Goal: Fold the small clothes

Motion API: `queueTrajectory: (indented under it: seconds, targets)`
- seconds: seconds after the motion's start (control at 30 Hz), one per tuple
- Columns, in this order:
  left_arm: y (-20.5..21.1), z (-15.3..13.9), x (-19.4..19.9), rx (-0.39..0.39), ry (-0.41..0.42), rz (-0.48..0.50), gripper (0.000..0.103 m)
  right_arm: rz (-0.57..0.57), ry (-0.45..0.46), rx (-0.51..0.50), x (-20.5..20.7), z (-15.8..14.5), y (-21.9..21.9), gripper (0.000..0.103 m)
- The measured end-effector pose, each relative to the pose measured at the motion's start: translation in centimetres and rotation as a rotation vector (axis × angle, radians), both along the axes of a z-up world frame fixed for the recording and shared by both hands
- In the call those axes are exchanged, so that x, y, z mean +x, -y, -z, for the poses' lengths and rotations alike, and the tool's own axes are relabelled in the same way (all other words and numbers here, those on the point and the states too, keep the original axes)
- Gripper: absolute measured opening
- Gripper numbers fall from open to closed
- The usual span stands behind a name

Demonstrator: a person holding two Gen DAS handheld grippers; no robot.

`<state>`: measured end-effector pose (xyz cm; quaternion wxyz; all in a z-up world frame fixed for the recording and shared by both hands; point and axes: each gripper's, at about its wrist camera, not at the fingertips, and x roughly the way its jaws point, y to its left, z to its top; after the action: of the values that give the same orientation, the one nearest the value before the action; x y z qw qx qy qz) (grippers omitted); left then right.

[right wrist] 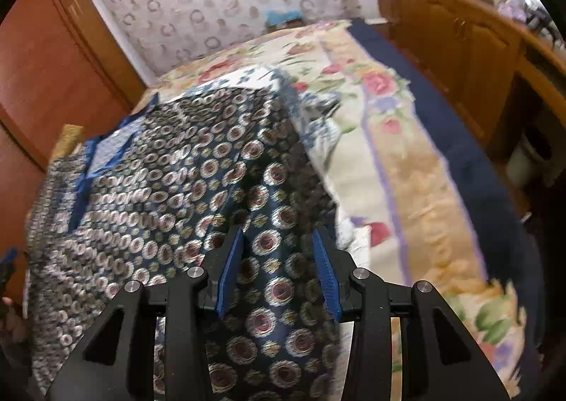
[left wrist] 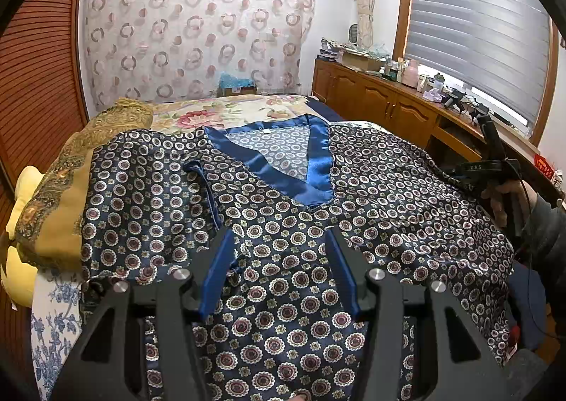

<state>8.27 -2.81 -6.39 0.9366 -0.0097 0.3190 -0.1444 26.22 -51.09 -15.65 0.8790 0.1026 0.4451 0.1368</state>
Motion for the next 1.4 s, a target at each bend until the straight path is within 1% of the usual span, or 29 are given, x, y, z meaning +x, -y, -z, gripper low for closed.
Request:
queueTrajectory:
  seconds: [0.03, 0.1, 0.17, 0.2, 0.27, 0.37, 0.47, 0.53, 0.6, 0.73, 0.8, 0.9, 0.93, 0.97, 1.03, 1.07, 1.1, 1.2, 1.3, 1.4]
  targets:
    - [0.0, 0.0, 0.0, 0.001, 0.0, 0.0, 0.052, -0.008, -0.005, 0.01, 0.0, 0.0, -0.1, 0.04]
    - [0.1, 0.0, 0.1, 0.002, -0.002, 0.001, 0.052, -0.025, -0.007, 0.017, -0.2, 0.0, -0.3, 0.033]
    - [0.1, 0.1, 0.2, 0.003, -0.006, 0.003, 0.052, -0.025, -0.001, -0.003, -0.4, -0.2, -0.4, 0.03]
    - [0.2, 0.2, 0.2, 0.003, -0.007, 0.004, 0.052, -0.021, 0.008, -0.019, -0.7, -0.4, -0.4, 0.025]
    - [0.2, 0.3, 0.3, 0.003, -0.01, 0.006, 0.052, -0.011, 0.026, -0.062, -1.0, -0.8, -0.4, 0.01]
    - [0.3, 0.4, 0.3, 0.003, -0.013, 0.009, 0.052, -0.012, 0.045, -0.123, -1.1, -1.1, -0.7, 0.003]
    - [0.3, 0.4, 0.2, 0.004, -0.013, 0.009, 0.052, 0.016, 0.098, -0.24, -1.6, -2.1, -1.5, 0.001]
    - [0.2, 0.4, 0.2, 0.003, -0.014, 0.005, 0.052, 0.018, 0.142, -0.247, -1.8, -3.2, -2.0, 0.0]
    - [0.1, 0.4, 0.2, 0.003, -0.014, 0.002, 0.052, 0.008, 0.18, -0.253, -2.0, -4.3, -2.8, 0.0]
    - [-0.2, 0.4, 0.2, -0.001, -0.014, -0.002, 0.052, -0.069, 0.246, -0.252, -2.2, -6.6, -6.1, 0.0]
    - [-0.3, 0.5, 0.2, -0.002, -0.016, -0.004, 0.052, -0.095, 0.267, -0.244, -2.3, -7.1, -7.1, 0.0]
    - [-0.4, 0.5, 0.1, -0.003, -0.017, -0.003, 0.052, -0.065, 0.261, -0.25, -1.8, -6.8, -6.6, 0.0]
    - [-0.4, 0.5, 0.0, -0.002, -0.016, -0.002, 0.052, -0.051, 0.251, -0.248, -1.7, -6.5, -6.2, 0.004]
    - [-0.4, 0.6, 0.0, -0.003, -0.016, -0.002, 0.052, -0.026, 0.235, -0.241, -1.6, -6.1, -5.5, 0.015]
    - [-0.4, 0.7, -0.1, -0.007, -0.021, 0.0, 0.052, 0.023, 0.194, -0.229, -1.7, -5.3, -3.8, 0.02]
    - [-0.2, 0.7, -0.1, -0.005, -0.023, 0.003, 0.052, 0.038, 0.186, -0.23, -2.1, -5.0, -3.1, 0.021]
    - [-0.1, 0.8, -0.1, -0.002, -0.025, 0.006, 0.052, 0.049, 0.186, -0.24, -2.8, -4.8, -2.6, 0.024]
    - [0.3, 0.9, -0.2, 0.008, -0.029, 0.017, 0.052, 0.081, 0.188, -0.283, -6.2, -4.3, -0.8, 0.027]
    - [0.7, 1.0, -0.1, 0.013, -0.034, 0.023, 0.052, 0.067, 0.183, -0.285, -9.3, -3.8, 0.1, 0.029]
    - [1.1, 1.2, 0.2, 0.018, -0.041, 0.027, 0.052, 0.033, 0.161, -0.287, -11.3, -2.8, -0.2, 0.03]
